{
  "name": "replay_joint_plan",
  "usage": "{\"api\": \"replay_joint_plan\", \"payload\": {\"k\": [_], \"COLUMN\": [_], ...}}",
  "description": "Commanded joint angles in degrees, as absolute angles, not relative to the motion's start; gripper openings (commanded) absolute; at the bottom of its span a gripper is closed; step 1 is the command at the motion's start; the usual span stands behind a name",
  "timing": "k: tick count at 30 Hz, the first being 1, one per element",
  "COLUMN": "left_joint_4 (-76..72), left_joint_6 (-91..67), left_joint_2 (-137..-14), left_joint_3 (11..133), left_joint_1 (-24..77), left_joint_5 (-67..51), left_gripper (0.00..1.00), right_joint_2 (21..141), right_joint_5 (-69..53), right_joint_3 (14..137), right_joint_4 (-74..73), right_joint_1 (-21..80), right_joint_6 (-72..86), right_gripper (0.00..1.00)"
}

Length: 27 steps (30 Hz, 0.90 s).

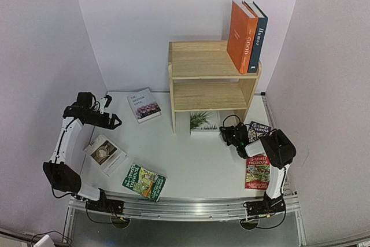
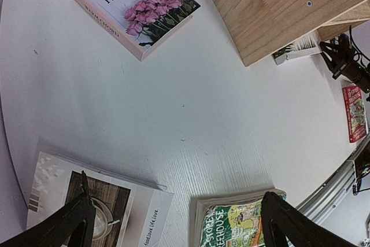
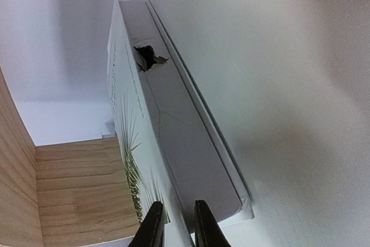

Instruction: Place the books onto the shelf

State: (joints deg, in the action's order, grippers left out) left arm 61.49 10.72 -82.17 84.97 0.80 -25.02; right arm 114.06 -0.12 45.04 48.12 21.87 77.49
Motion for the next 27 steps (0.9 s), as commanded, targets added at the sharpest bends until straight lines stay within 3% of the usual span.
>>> {"api": "replay_joint_plan", "payload": {"k": [1, 7, 15, 27], "left_joint_4": [61.6, 61.5, 61.6, 61.5], "left_joint_6": [11.5, 11.5, 11.6, 10.8], "left_joint_2": [-81.2, -81.2, -81.0, -82.3], "left_joint_3": [86.5, 86.3, 86.2, 86.5], "left_joint_1": [1.0, 1.0, 1.0, 1.7], "left_joint_5": [-25.9, -26.0, -26.2, -27.5], "left_gripper": [1.0, 1.0, 1.0, 0.99], "right_joint_2": [115.3, 115.2, 110.4, 91.8], "right_joint_5": [-1.5, -3.6, -10.7, -18.4], "right_joint_3": [46.4, 46.5, 45.1, 34.9], "right_joint_4": [47.0, 45.0, 38.3, 20.2], "right_joint_1": [21.7, 21.7, 21.8, 25.8], "right_joint_6": [77.8, 77.4, 73.3, 66.8], "right_gripper": [0.12, 0.0, 0.0, 0.0]}}
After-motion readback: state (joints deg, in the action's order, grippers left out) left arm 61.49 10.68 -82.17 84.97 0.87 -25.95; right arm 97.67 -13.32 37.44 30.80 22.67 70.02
